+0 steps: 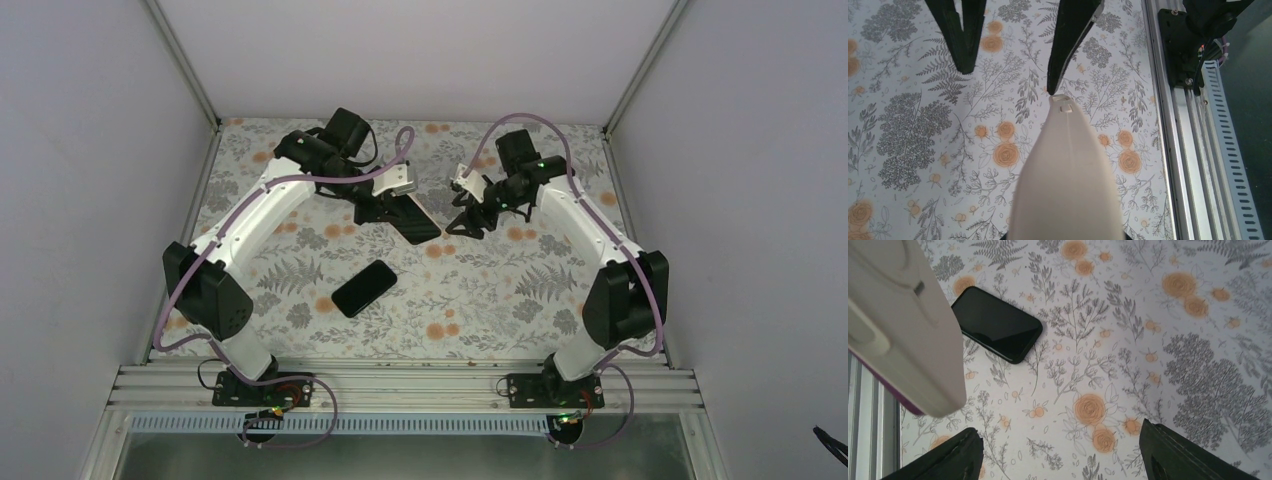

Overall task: Take the phone out of the phone case
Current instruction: Remove the phone case from the phone.

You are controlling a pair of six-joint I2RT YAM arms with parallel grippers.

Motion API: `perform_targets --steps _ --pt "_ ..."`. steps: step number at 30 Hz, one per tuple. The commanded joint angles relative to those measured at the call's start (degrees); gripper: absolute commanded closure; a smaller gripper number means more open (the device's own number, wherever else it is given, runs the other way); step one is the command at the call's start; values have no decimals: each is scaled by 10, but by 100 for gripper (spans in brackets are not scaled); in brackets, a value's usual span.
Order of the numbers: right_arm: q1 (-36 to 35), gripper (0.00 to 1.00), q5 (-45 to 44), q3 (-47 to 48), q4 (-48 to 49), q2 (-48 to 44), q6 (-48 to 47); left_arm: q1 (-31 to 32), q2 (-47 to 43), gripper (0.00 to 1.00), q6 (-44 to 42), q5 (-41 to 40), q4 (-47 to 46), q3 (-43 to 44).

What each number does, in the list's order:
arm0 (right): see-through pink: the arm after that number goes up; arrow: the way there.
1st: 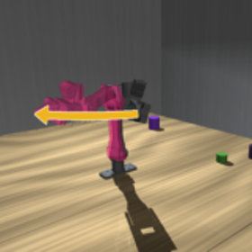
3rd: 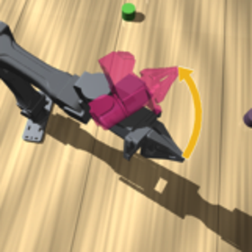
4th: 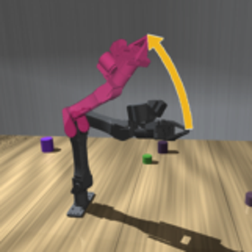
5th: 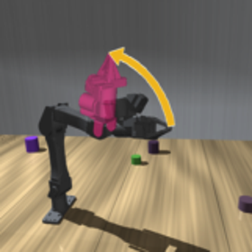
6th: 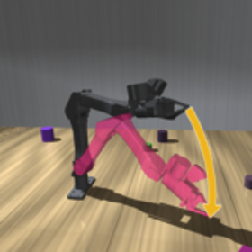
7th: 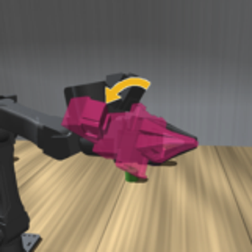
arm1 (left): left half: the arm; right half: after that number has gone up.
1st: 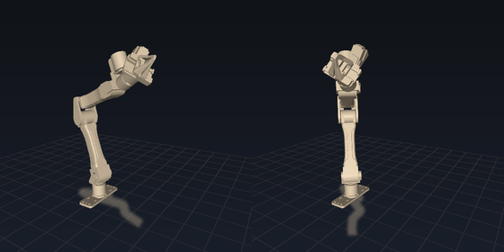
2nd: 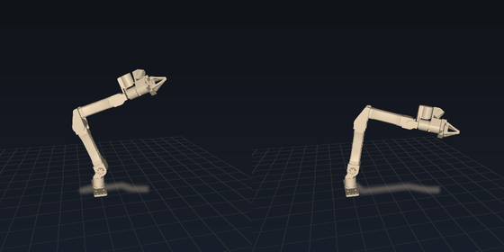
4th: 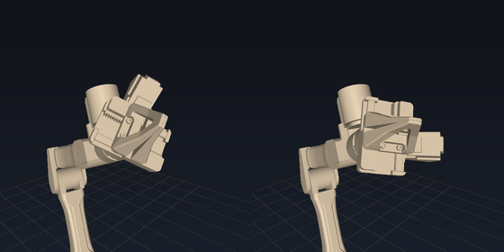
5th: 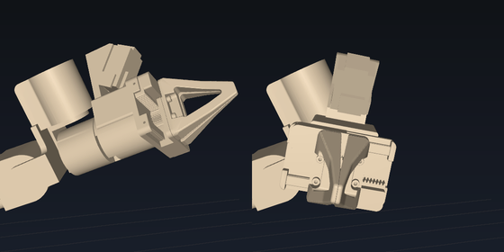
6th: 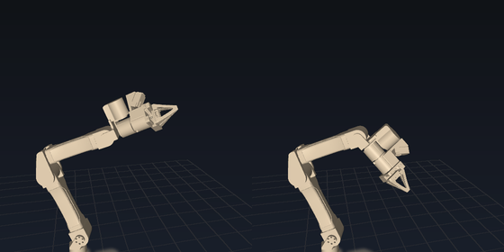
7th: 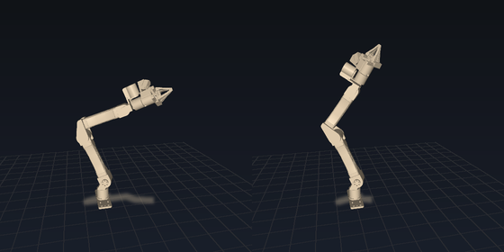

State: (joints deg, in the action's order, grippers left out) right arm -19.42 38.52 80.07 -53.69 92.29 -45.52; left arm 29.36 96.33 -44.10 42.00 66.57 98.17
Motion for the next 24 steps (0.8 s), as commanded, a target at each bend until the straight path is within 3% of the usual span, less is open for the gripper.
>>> perform_targets --steps 1,24 --pt "-4 19 41 43 -4 11 -6 -2 2 98 5 24 -9 20" --pt "-23 20 58 45 -19 26 -26 -2 14 98 7 18 -10 28"
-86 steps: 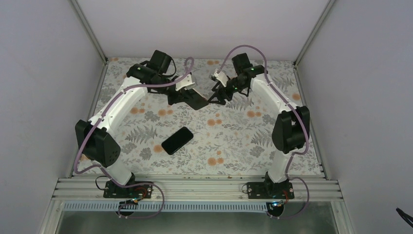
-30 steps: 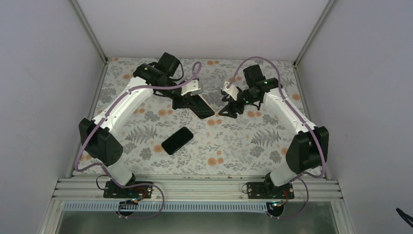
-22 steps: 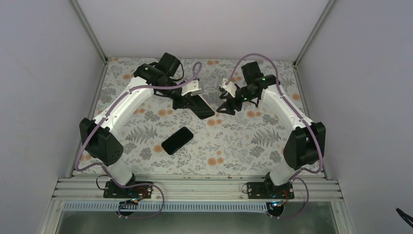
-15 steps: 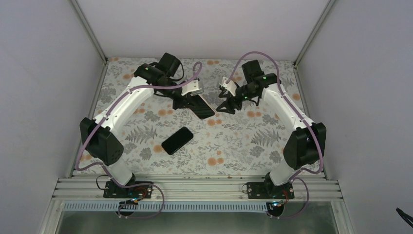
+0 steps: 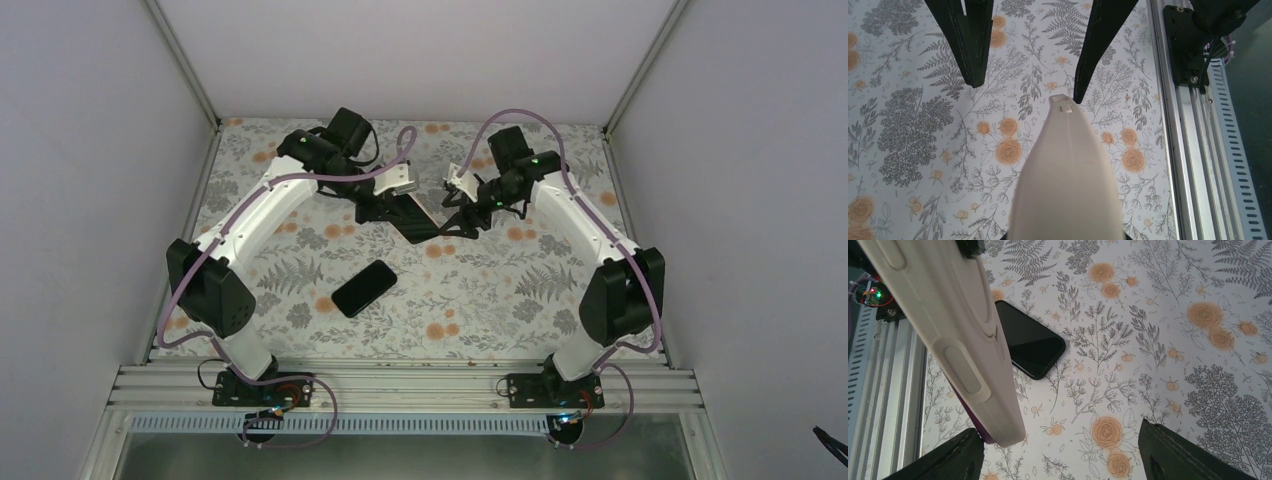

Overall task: Take the phone out of the phone case
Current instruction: Remove the phone case from the phone.

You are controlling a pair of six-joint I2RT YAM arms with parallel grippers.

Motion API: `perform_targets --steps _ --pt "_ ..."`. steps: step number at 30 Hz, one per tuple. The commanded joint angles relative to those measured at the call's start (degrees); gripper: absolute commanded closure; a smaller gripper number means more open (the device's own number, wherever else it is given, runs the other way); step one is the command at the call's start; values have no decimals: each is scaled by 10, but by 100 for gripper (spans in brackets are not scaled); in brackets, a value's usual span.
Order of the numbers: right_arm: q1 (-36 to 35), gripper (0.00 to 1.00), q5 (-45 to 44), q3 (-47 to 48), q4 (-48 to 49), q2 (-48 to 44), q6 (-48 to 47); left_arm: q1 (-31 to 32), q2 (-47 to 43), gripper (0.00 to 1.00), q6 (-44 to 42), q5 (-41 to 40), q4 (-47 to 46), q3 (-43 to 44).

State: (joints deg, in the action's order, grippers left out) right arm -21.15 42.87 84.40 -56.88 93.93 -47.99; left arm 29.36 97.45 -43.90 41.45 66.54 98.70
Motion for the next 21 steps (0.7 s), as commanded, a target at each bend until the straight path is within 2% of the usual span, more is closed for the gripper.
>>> perform_targets --steps 1,5,21 --pt "-6 21 11 0 22 9 2 -2 3 98 4 26 -8 23" --pt "-3 22 7 1 47 10 14 -2 -6 98 0 28 -5 17" --pt "3 22 10 31 16 54 -15 -1 -10 98 -11 26 -2 5"
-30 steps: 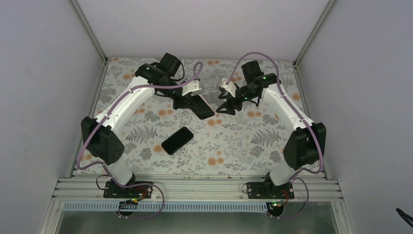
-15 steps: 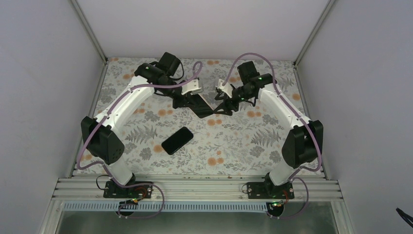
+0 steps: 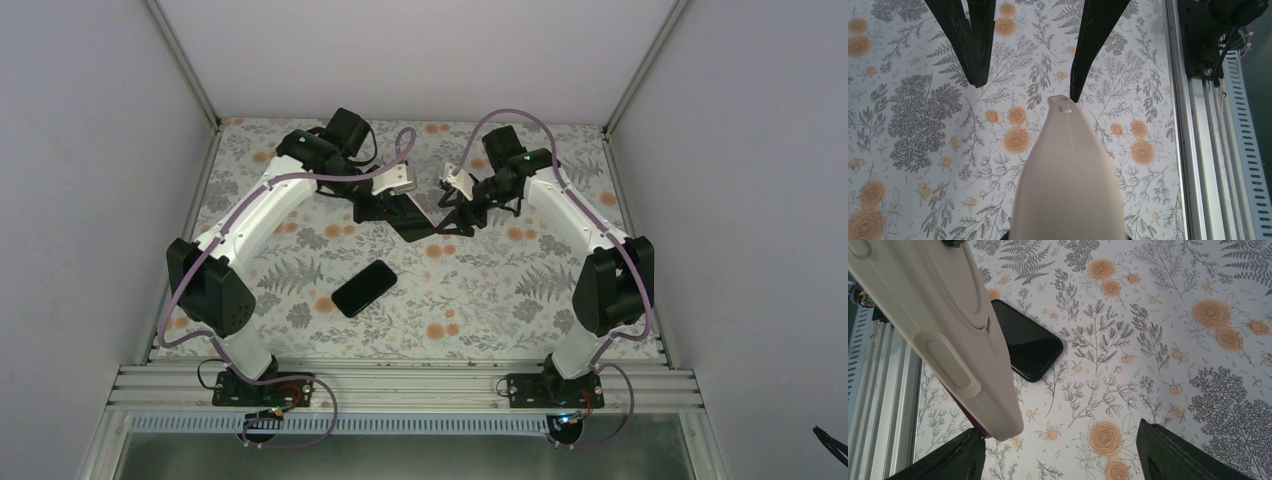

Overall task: Take the phone out of the phone case
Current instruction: Remove the phone case from the phone.

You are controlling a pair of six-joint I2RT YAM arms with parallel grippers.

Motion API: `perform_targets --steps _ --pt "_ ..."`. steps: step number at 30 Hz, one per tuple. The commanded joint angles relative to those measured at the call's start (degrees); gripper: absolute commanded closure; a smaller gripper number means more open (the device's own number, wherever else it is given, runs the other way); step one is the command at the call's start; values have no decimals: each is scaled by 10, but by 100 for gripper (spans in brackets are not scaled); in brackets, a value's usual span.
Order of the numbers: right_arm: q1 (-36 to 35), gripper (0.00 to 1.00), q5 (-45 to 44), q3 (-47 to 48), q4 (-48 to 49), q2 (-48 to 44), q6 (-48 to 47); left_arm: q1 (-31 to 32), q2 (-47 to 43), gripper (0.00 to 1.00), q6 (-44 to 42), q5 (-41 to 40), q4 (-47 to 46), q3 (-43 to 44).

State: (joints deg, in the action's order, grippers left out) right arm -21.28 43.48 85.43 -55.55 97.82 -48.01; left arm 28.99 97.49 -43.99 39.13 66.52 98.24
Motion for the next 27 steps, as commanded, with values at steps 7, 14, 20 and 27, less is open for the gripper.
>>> perform_targets --steps 7,14,20,27 --pt "6 23 10 34 -21 24 -37 3 -14 98 -13 46 -2 4" --pt "6 24 22 61 -59 51 -81 12 -23 98 -19 46 2 -4" --pt "7 25 39 92 -117 77 -148 29 -23 98 -23 33 17 -10" --pt "8 28 49 143 -164 119 -187 46 -21 98 -22 24 26 -6"
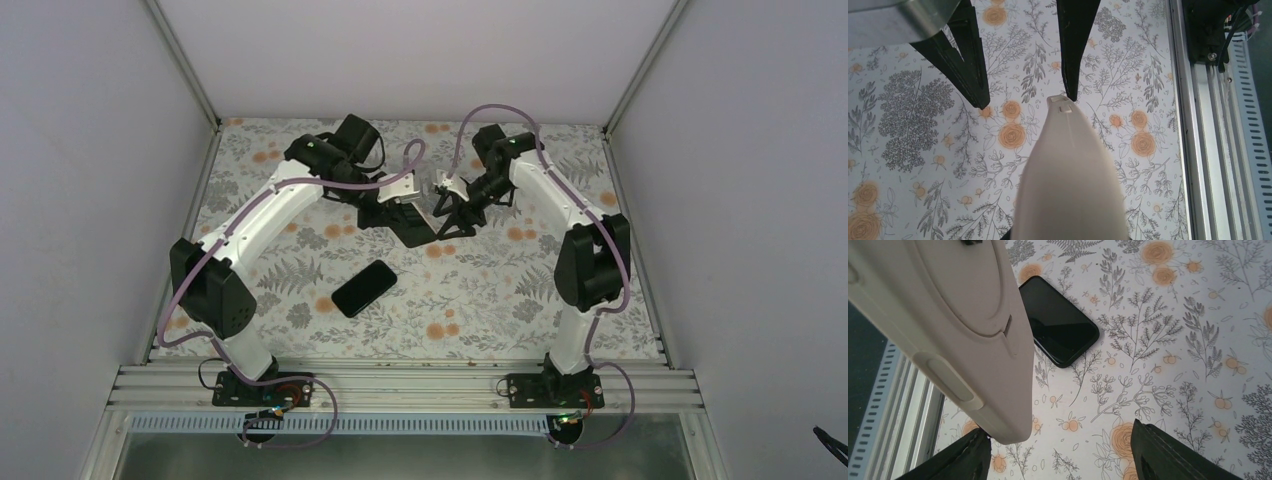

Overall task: Take the phone out of the phone case
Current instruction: Remove the phone case from the phone.

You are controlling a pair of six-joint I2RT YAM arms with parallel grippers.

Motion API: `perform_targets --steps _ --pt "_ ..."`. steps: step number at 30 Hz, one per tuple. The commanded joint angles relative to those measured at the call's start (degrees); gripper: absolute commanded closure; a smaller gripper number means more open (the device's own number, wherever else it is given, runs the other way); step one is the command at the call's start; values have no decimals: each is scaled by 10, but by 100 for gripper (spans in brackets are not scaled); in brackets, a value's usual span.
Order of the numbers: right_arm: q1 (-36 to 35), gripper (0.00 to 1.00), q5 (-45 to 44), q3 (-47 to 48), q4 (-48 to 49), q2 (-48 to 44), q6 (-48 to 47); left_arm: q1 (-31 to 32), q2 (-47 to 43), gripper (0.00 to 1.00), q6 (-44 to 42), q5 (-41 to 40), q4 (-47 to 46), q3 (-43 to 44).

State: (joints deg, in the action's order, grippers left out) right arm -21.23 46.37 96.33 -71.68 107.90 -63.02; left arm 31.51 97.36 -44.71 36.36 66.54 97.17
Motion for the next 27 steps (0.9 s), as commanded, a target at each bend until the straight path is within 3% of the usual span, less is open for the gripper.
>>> perform_targets --steps 1,18,21,27 --pt "8 28 21 37 -5 22 -39 22 -20 98 -14 51 26 5" --pt "10 33 16 54 2 45 -40 57 10 98 -12 36 52 48" --pt "7 33 18 37 44 26 -3 57 14 98 -13 47 53 57" --pt "-4 34 -20 -37 250 -54 180 57 24 98 -19 84 67 87"
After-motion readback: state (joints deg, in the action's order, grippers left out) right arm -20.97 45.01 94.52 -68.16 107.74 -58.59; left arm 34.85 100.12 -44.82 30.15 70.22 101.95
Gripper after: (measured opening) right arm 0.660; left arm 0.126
